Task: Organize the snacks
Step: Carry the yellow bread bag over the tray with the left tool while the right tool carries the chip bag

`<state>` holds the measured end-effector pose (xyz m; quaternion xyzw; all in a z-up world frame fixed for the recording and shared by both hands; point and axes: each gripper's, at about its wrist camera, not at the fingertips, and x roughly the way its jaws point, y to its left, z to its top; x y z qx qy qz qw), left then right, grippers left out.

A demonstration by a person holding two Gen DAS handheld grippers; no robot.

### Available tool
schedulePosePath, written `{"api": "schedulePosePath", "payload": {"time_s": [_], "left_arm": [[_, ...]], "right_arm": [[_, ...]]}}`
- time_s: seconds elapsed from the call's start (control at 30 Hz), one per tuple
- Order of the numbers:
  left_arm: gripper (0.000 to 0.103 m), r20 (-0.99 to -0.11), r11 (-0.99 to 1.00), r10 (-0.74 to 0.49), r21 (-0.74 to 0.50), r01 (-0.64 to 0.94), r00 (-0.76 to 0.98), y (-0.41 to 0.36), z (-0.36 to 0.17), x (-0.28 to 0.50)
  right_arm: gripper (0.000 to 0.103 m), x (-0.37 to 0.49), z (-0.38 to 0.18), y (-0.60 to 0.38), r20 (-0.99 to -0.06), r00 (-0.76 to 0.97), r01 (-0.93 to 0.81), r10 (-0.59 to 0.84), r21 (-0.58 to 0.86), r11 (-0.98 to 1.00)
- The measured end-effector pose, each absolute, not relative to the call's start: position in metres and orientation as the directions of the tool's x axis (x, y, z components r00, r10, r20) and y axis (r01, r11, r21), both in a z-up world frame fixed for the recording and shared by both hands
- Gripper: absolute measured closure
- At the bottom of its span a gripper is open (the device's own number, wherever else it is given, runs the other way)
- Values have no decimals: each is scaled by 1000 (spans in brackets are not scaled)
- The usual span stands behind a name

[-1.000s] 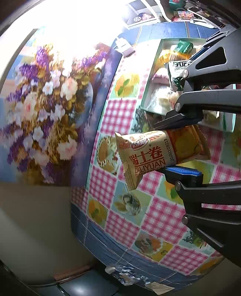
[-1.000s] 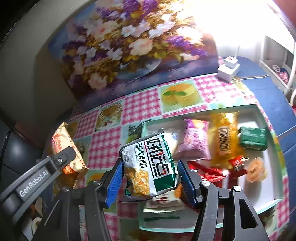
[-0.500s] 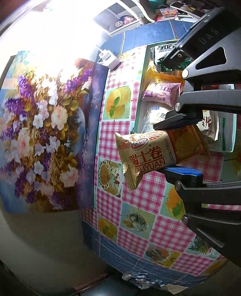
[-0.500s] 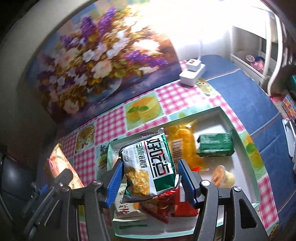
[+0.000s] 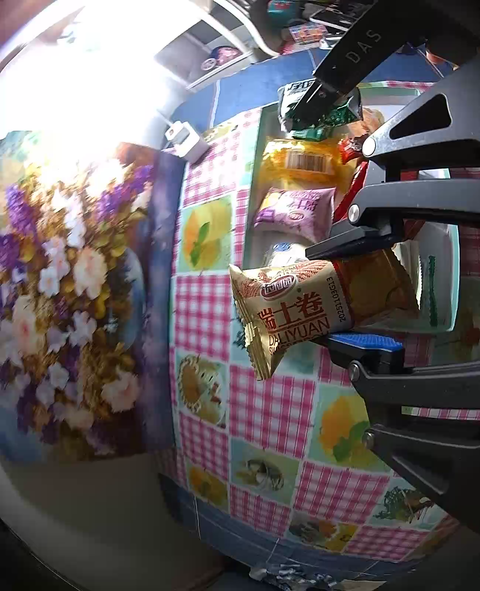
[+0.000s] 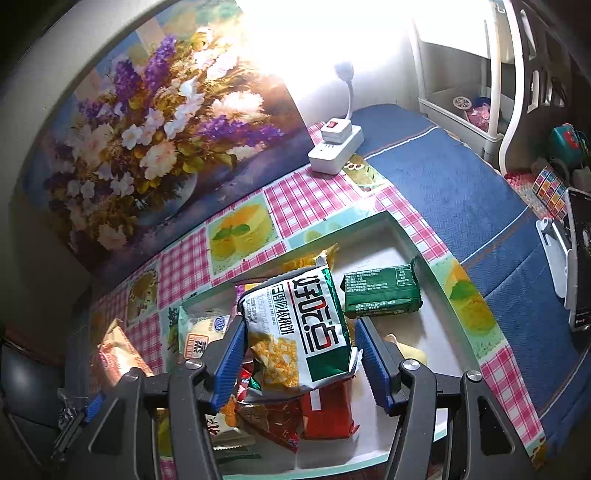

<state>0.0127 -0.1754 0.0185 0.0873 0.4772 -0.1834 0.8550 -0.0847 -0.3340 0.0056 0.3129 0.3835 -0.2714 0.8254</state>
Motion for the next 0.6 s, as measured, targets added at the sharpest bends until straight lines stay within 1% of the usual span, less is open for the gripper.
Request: {"api": "schedulePosePath", "payload": {"time_s": [0.3, 0.6], "left_arm": [[65, -892, 898, -229, -38, 439, 391, -195, -12, 15], [65, -904, 890, -238, -56, 453, 356, -202, -21, 17]], "right_arm": [[40, -74, -24, -337, -859, 480, 712, -178, 264, 651], [40, -72, -30, -337, -874, 452, 719, -180, 238, 653]]}}
